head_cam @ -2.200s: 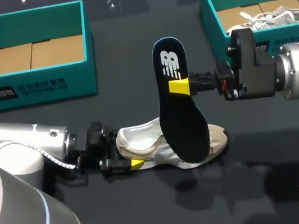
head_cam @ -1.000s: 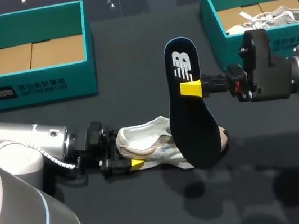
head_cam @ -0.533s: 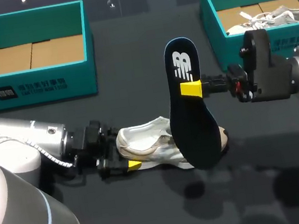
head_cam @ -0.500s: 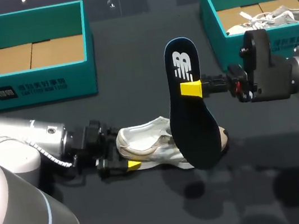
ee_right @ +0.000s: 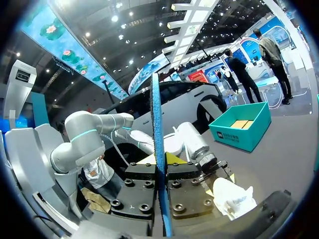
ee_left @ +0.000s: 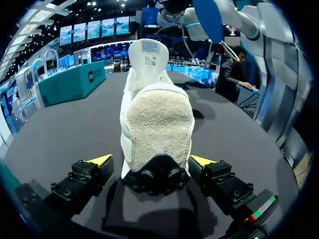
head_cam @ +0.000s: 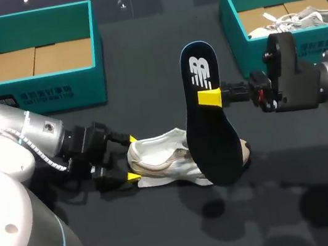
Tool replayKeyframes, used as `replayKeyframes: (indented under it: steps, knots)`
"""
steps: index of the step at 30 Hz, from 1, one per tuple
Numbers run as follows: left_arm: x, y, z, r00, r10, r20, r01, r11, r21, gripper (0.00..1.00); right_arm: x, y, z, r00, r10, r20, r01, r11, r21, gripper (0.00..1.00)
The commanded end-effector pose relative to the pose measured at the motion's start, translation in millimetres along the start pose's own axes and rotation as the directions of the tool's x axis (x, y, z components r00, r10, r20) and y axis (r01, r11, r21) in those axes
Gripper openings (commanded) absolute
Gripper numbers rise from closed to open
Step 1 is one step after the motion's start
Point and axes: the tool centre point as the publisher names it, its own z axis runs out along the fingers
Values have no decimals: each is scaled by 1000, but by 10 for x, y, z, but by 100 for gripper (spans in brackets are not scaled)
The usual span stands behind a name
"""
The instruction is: Take the shoe out of the shoebox, open the shoe tongue, remove and reinsert the insole, then place the shoe into the shoebox
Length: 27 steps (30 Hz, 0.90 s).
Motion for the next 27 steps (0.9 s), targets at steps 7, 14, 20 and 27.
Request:
replayKeyframes:
  steps: [7,14,20,27]
  knots:
    - [67,-105,-342,991,130,-39,-136,948,-288,100,15,-9,-1,1000,1,4,-1,1000,0,0]
    - [67,-105,-342,991,130,-39,-136,948,-288,100,15,-9,-1,1000,1,4,-1,1000,0,0]
    - [67,-105,-342,991,130,-39,-136,948,-288,100,15,-9,-1,1000,1,4,-1,1000,0,0]
    - [42,-247,-421,992,103,-73,-122,931,-345,100,15,-9,-1,1000,1,4,-1,1000,0,0]
